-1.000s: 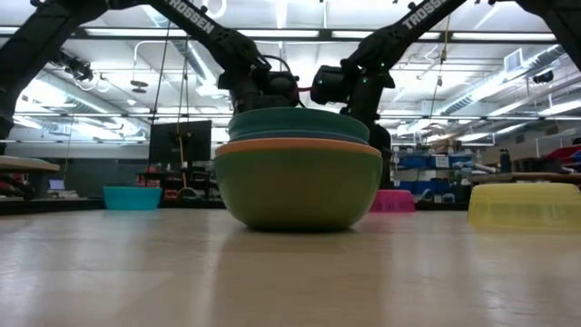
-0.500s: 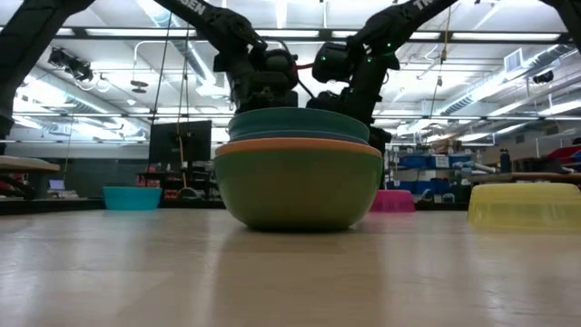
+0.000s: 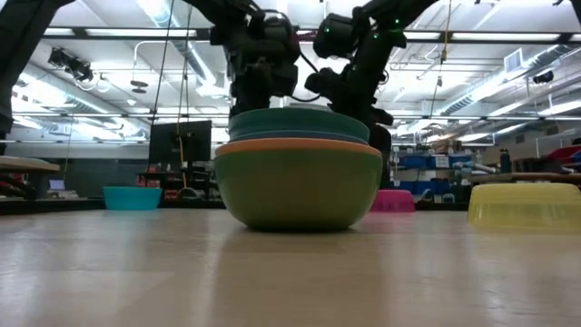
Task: Nest bowls inside each other
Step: Stack the white bowl on top of the green bowl
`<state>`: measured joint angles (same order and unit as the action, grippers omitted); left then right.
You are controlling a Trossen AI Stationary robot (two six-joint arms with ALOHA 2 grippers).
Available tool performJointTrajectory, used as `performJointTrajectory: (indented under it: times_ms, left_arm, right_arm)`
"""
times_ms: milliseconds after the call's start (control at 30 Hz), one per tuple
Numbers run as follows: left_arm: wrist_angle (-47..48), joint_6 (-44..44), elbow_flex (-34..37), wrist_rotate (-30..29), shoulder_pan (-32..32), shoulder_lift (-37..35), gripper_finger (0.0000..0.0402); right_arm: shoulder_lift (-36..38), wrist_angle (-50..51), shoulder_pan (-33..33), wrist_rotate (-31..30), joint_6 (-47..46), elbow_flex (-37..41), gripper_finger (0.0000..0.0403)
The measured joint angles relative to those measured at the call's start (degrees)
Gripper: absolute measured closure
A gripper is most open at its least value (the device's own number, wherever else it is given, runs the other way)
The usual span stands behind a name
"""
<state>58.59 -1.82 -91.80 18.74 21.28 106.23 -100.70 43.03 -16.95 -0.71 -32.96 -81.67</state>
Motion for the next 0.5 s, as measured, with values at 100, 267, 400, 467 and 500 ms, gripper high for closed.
performJointTrajectory:
  times_ms: [100,267,400,467,500]
  left_arm:
    - [1.57,-0.07,-0.85,-0.95,-1.45,-0.02,0.0351]
    - [3.34,-1.65,-2.03,-1.22,-2.94,-0.97,0.0351]
    - [5.73,-2.28,-3.49,-2.48,-4.32,-1.44,0.0351]
    - [6.18,-2.95,-4.00,-2.79,-4.97,-1.44,0.0351]
    - [6.58,-3.16,-4.27,-2.86,-5.27,-1.46,0.0351]
  right_arm:
    - [0.35,0.99,1.45,-0.60,-0.89,0.00,0.0403]
    - [1.66,0.77,3.40,-2.16,-1.97,0.00,0.0403]
    - [2.54,0.89,4.73,-2.78,-2.79,0.00,0.0403]
    - [2.89,1.11,5.52,-3.22,-3.33,0.00,0.0403]
    - [3.00,1.09,6.05,-3.77,-3.47,0.00,0.0403]
